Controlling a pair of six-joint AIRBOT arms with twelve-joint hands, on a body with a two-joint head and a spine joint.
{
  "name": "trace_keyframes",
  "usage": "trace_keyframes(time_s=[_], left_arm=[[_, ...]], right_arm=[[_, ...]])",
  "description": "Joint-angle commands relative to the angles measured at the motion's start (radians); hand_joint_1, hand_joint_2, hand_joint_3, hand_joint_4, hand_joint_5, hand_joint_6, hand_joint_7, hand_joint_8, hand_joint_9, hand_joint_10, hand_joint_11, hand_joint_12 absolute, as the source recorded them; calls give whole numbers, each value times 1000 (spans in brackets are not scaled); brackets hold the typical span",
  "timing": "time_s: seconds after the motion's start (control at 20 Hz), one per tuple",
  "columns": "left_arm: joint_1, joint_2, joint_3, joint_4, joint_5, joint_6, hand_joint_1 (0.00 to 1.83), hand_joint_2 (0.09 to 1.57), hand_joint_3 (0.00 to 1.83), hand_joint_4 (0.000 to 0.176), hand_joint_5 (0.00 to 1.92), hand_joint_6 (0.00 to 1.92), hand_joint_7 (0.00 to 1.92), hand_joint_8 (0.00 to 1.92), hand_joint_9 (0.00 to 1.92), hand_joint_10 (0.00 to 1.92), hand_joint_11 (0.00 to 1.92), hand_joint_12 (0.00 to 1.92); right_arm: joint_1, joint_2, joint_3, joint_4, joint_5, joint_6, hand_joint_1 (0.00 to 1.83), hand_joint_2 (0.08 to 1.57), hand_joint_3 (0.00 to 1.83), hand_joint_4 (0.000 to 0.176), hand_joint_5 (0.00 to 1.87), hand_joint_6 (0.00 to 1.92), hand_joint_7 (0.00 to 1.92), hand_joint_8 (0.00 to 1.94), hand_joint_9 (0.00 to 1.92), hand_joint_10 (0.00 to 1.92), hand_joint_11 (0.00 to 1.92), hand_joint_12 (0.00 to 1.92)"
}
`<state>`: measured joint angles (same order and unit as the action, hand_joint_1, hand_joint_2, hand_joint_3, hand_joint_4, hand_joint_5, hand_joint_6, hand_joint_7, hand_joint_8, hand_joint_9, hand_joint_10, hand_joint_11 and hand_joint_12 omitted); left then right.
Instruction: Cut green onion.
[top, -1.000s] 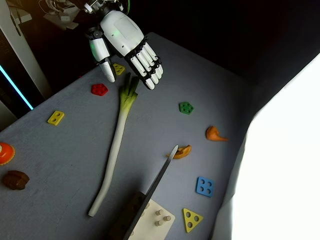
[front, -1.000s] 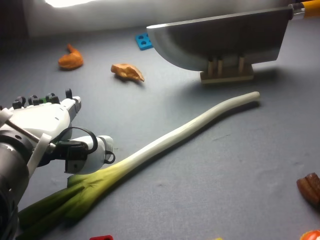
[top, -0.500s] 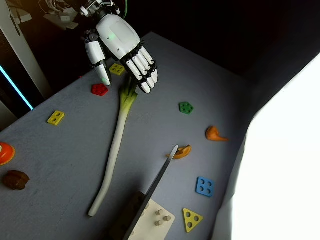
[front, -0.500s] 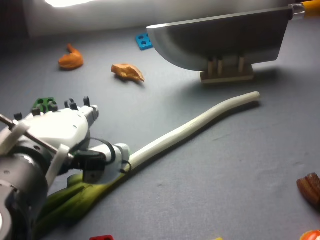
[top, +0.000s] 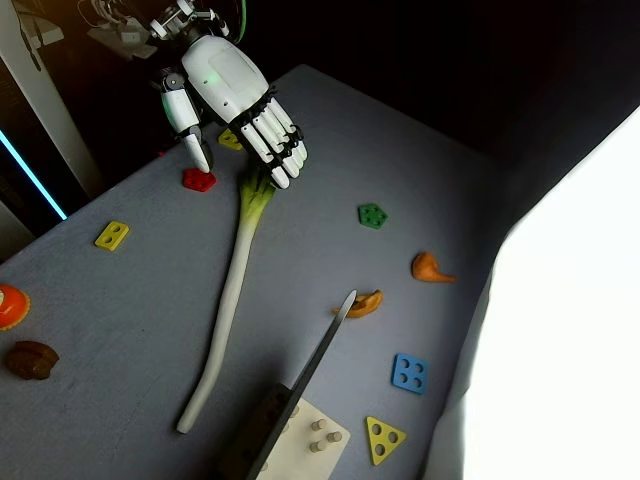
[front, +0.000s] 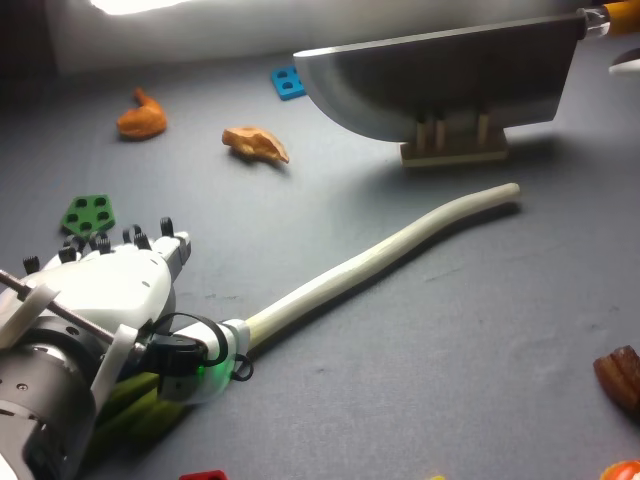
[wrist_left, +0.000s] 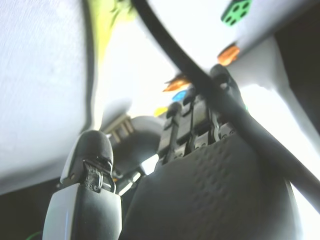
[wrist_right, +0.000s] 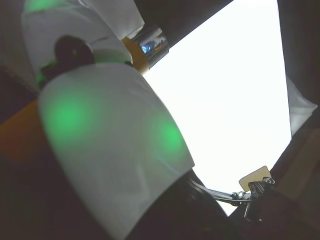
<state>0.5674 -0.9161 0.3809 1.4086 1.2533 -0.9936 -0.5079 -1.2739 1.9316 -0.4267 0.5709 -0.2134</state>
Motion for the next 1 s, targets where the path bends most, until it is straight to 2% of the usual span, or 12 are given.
trace_keyframes(time_s=[0.0, 0.1, 0.3, 0.35, 0.4, 0.55, 0.6, 0.65, 0.7, 0.8, 0.85, 0.95], left_arm=[[-1, -5, 1, 92, 41, -1, 253, 1321, 1, 40, 66, 8, 113, 14, 94, 3, 0, 399], [0, -13, 3, 92, 42, -1, 232, 1334, 2, 42, 38, 4, 104, 3, 81, 3, 0, 219], [0, -45, 4, 92, 78, -33, 256, 1325, 0, 44, 75, 9, 82, 1, 57, 1, 0, 191], [-1, -52, 4, 92, 80, -35, 253, 1331, 1, 42, 65, 3, 80, 0, 55, 0, 0, 214], [-1, -58, 4, 92, 85, -35, 253, 1330, 0, 41, 72, 4, 99, 4, 74, 6, 0, 274], [5, -75, 5, 100, 94, -35, 348, 1309, 0, 37, 68, 2, 107, 2, 68, 2, 0, 162], [10, -82, 5, 104, 94, -35, 339, 1313, 0, 39, 52, 0, 93, 1, 51, 0, 0, 140], [15, -89, 6, 110, 96, -35, 315, 1319, 1, 41, 45, 0, 93, 1, 36, 1, 0, 130], [20, -95, 8, 117, 97, -36, 312, 1318, 0, 40, 58, 3, 102, 2, 46, 4, 0, 189], [37, -105, 9, 138, 97, -59, 308, 1312, 0, 41, 69, 3, 131, 3, 70, 7, 0, 311], [48, -110, 9, 147, 100, -75, 281, 1331, 4, 34, 67, 1, 112, 1, 60, 2, 0, 290], [68, -120, 9, 162, 107, -93, 328, 1337, 2, 28, 72, 1, 102, 0, 58, 1, 0, 229]], right_arm=[[15, 5, 16, 47, 96, 1, 1220, 1061, 0, 32, 0, 0, 0, 0, 0, 0, 0, 0], [15, -15, 40, 39, 108, 1, 1236, 1068, 0, 31, 0, 0, 0, 0, 0, 0, 0, 0], [15, -40, 61, 35, 112, -26, 1202, 1075, 0, 3, 0, 0, 0, 0, 0, 0, 0, 0], [14, -46, 68, 35, 112, -30, 1201, 1067, 0, 17, 0, 0, 0, 0, 0, 0, 0, 0], [14, -52, 74, 35, 112, -32, 1188, 1061, 0, 18, 0, 0, 0, 0, 0, 0, 0, 0], [11, -63, 90, 35, 109, -39, 1210, 1068, 0, 17, 0, 0, 0, 0, 0, 0, 0, 0], [9, -65, 93, 36, 109, -41, 1222, 1059, 0, 20, 0, 0, 0, 0, 0, 0, 0, 0], [5, -65, 93, 37, 109, -43, 1224, 1062, 0, 33, 0, 0, 0, 0, 0, 0, 0, 0], [0, -66, 93, 39, 109, -43, 1221, 1061, 0, 36, 0, 0, 0, 0, 0, 0, 0, 0], [-4, -67, 93, 42, 109, -43, 1232, 1056, 0, 29, 0, 0, 0, 0, 0, 0, 0, 0], [-7, -67, 93, 50, 109, -47, 1223, 1060, 0, 28, 0, 0, 0, 0, 0, 0, 0, 0], [-13, -69, 93, 66, 109, -55, 1200, 1070, 0, 37, 0, 0, 0, 0, 0, 0, 0, 0]])
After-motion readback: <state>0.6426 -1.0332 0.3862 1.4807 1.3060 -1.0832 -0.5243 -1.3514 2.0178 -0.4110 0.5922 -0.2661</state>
